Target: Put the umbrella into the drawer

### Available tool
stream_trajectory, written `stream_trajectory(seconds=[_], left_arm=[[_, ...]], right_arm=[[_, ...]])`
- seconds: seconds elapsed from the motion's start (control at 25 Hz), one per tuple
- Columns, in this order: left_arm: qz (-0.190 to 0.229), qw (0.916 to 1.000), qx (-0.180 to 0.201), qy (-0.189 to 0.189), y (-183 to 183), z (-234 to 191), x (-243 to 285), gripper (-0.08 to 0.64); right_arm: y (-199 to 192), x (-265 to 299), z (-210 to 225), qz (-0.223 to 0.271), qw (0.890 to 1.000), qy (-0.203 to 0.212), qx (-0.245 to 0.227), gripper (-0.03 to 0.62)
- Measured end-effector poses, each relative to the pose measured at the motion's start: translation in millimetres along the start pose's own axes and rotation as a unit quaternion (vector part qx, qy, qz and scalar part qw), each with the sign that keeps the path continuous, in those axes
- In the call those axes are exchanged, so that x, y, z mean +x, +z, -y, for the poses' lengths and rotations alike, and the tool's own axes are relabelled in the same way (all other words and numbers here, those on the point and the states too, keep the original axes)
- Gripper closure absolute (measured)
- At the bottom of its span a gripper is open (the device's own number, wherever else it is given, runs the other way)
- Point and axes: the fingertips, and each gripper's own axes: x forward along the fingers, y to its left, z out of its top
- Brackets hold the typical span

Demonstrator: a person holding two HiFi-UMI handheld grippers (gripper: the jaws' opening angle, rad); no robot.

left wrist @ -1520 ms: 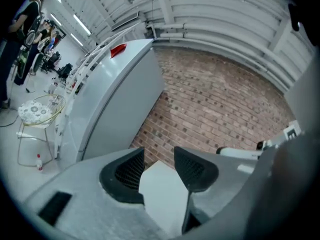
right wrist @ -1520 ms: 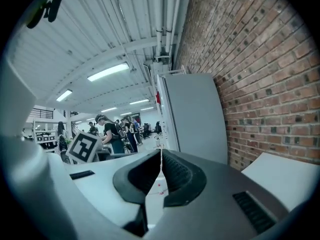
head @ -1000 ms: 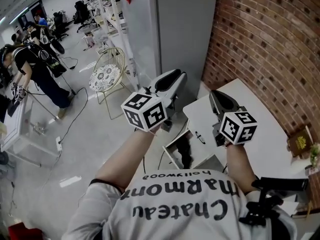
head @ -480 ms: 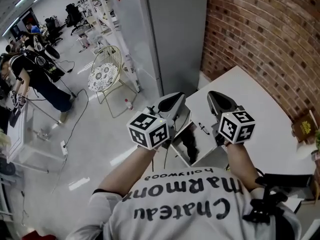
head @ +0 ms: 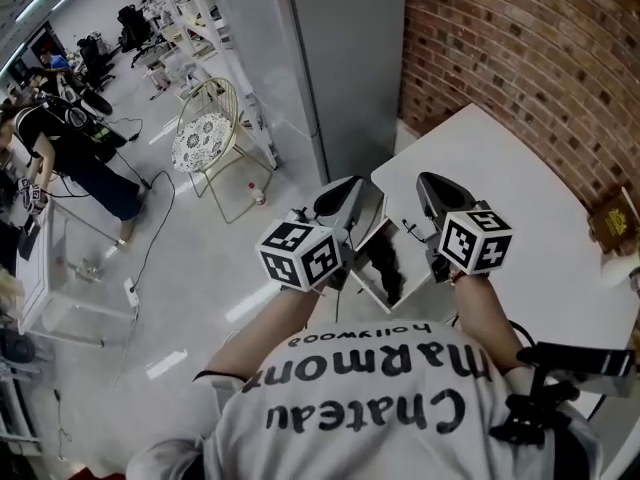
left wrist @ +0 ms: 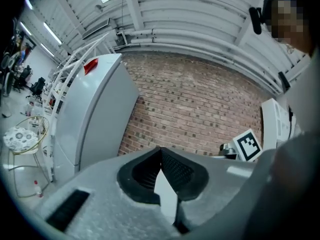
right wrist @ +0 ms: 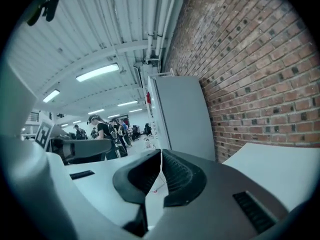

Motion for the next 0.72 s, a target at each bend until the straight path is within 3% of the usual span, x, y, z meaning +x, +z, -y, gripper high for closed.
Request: stream_trajectory(seconds=[0.12,0.4,0.72], left_arm=[[0.004,0.9995,-0.016,0.028,1,-11,-9,0.545],[0.009,0.998,-0.022,0.059,-3,-8,-30,0.545],[0.017,0.9942,-0.044,0.096,-24,20,-45,0.545]], right_arm=[[-5,-7,-3,-0.007,1.0,-0.005,-0.022,0.574],[1,-21,-9,0.014,1.0,0.02,0.0,0.574],[-10,-62,2,0.0,0.999,0.031,0.018,0.574]])
